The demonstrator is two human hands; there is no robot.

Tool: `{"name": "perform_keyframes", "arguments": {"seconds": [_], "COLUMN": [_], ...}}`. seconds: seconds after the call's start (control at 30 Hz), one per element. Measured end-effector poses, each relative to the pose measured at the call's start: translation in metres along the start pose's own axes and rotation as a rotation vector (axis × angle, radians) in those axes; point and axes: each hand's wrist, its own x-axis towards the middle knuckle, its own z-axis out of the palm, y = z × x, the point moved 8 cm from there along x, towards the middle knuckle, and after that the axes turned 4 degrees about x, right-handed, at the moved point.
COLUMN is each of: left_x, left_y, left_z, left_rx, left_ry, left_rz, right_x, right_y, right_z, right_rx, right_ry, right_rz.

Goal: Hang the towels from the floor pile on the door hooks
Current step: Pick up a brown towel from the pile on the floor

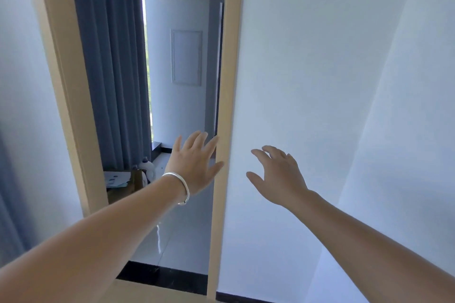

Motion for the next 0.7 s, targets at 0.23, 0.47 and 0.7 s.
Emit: {"name": "perform_keyframes", "arguments": {"seconds": [0.23,0.47,0.7], "left_x": [-0.011,-0.097,-0.234], "left_y": [-0.188,-0.283,-0.368], "left_z": [0.125,0.141,0.132], "left_rx": [0.179,0.299,0.392], "left_ry": [-0.222,-0.326,-0.404], "left_rz": [-0.429,-0.726,-1.052], "right_x": [0.184,0.224,0.194], "right_y": [-0.117,-0.238,-0.391], "right_z": [0.171,0.249,0.32], "right_rx": [0.188,0.35,0.439], "right_ry": [-0.176,-0.241,-0.382], "right_rz": [-0.414,-0.718,-1.009]}}
